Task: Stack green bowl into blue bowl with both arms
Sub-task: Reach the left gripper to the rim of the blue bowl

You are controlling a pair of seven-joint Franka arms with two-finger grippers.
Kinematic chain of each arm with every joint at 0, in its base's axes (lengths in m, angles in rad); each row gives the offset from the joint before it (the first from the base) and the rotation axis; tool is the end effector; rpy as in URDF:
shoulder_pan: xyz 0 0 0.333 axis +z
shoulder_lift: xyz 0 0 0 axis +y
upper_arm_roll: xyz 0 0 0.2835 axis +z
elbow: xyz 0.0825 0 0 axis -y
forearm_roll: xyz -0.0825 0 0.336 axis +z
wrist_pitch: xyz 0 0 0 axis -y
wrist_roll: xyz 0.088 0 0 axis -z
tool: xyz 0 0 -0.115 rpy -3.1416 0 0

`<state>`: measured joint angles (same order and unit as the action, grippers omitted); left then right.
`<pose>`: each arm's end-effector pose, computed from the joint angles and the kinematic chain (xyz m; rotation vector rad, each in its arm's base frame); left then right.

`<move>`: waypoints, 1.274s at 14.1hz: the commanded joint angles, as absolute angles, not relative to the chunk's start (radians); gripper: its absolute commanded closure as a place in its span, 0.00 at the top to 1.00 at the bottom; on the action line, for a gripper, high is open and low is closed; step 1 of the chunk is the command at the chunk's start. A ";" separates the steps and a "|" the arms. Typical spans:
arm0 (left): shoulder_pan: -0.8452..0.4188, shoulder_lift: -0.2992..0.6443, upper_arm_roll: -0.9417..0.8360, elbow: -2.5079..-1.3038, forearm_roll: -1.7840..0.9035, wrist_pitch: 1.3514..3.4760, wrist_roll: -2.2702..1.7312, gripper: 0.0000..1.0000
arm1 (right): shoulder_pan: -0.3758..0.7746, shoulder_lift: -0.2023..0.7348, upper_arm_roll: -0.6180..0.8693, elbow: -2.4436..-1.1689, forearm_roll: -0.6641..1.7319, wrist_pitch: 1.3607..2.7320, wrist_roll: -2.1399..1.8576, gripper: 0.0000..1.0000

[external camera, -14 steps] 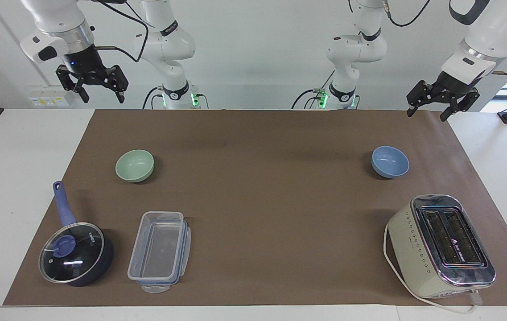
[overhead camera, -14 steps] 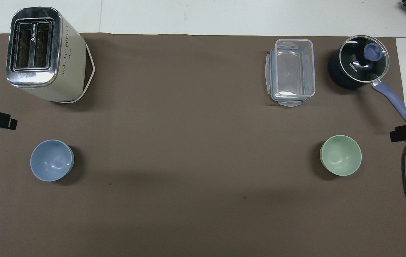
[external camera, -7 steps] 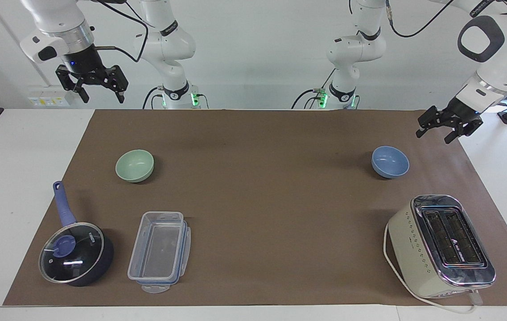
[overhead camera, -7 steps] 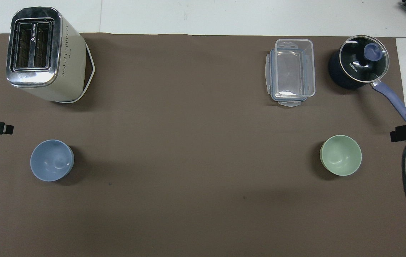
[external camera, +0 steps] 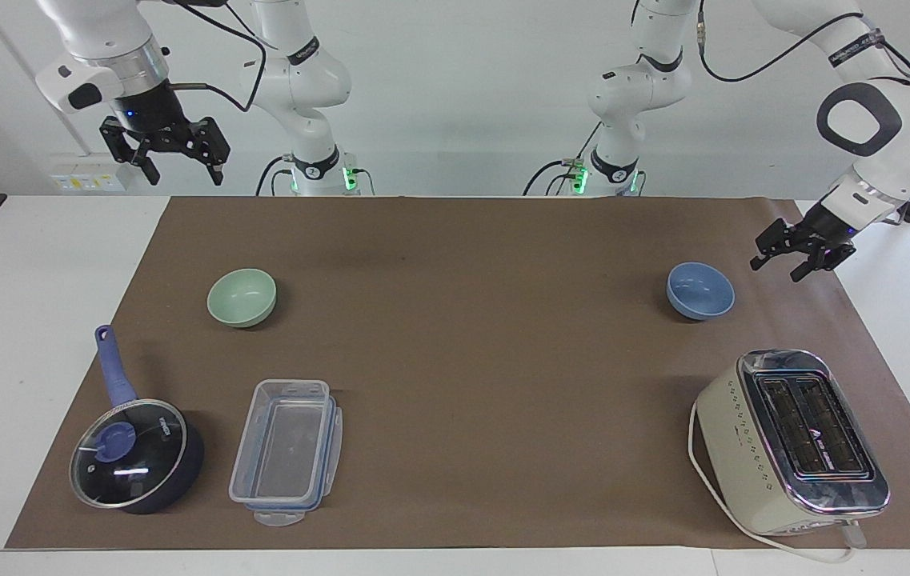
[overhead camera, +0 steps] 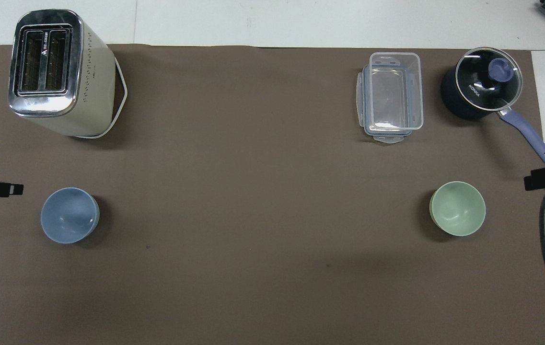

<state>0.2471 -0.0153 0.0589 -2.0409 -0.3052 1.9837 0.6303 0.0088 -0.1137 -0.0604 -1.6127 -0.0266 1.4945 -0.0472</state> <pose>0.4838 0.1309 0.4286 2.8586 -0.2798 0.1274 0.4657 -0.0290 0.6149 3.1221 -0.0093 -0.0089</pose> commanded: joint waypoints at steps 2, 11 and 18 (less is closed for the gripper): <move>0.302 0.009 0.049 -2.137 -0.371 2.092 0.756 0.79 | -0.002 -0.127 -0.058 -1.632 -0.031 1.508 -0.072 1.00; 0.288 0.031 0.049 -2.295 -0.449 2.221 0.756 0.57 | -0.002 -0.129 -0.058 -1.632 -0.031 1.508 -0.072 1.00; 0.273 0.026 0.049 -2.306 -0.449 2.223 0.759 0.00 | -0.002 -0.129 -0.058 -1.632 -0.031 1.508 -0.071 1.00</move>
